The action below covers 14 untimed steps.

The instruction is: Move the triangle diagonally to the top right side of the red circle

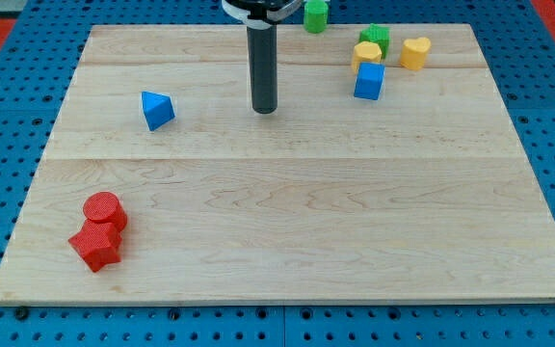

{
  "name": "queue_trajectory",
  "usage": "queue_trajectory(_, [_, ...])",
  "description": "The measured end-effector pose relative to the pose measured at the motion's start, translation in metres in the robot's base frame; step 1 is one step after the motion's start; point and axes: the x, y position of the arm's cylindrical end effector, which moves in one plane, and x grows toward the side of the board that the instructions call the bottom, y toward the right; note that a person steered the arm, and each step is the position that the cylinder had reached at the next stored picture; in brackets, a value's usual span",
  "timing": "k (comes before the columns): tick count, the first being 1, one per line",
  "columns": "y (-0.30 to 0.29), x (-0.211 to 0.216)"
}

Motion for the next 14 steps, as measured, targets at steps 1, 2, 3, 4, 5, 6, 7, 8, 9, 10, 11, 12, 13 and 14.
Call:
queue_trajectory(1, [0.0,0.0])
queue_trajectory(2, [0.0,0.0])
queue_trajectory(3, [-0.02,-0.053])
queue_trajectory(4, [-0.085,-0.079])
queue_trajectory(5, [-0.094,-0.105])
queue_trajectory(6, [-0.074,-0.035])
queue_trajectory(7, [-0.058,0.033])
queue_trajectory(8, [-0.143,0.041])
queue_trajectory(9, [-0.187,0.004])
queue_trajectory(10, [-0.152,-0.042])
queue_trajectory(11, [-0.127,-0.049])
queue_trajectory(12, [-0.13,-0.006])
queue_trajectory(13, [-0.126,0.026])
queue_trajectory(14, [-0.106,0.038])
